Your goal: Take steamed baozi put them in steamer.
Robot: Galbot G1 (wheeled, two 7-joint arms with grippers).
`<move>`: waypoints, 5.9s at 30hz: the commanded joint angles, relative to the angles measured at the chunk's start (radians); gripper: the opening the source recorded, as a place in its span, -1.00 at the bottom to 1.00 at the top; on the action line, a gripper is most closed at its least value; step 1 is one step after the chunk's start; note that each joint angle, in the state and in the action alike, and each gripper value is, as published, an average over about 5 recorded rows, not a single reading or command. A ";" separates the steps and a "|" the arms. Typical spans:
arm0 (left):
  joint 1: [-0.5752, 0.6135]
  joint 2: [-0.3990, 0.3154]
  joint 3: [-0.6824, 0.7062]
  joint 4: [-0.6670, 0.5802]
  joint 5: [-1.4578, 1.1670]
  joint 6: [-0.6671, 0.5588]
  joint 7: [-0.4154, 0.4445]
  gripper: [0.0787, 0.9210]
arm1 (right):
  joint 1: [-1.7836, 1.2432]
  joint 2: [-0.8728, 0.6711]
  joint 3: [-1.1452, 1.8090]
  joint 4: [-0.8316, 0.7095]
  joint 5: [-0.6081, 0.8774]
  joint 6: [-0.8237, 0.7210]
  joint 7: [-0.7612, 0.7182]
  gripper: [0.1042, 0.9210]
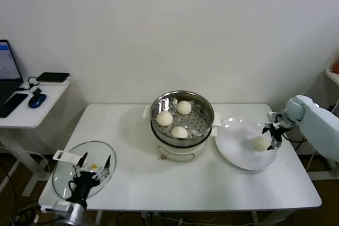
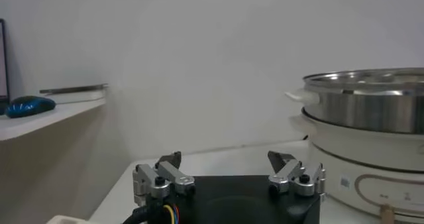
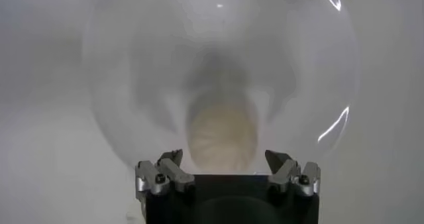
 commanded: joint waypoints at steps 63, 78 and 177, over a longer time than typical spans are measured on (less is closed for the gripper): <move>-0.025 -0.011 0.064 -0.027 0.042 0.005 -0.007 0.77 | 0.817 0.137 -0.868 0.359 0.917 -0.307 0.010 0.43; -0.038 -0.028 0.079 -0.040 0.087 0.006 -0.008 0.77 | 0.693 0.357 -0.842 0.298 0.975 -0.335 0.048 0.43; 0.019 -0.043 0.099 -0.103 0.114 -0.001 -0.017 0.77 | -0.830 -0.398 0.904 1.085 0.749 -0.191 0.821 0.76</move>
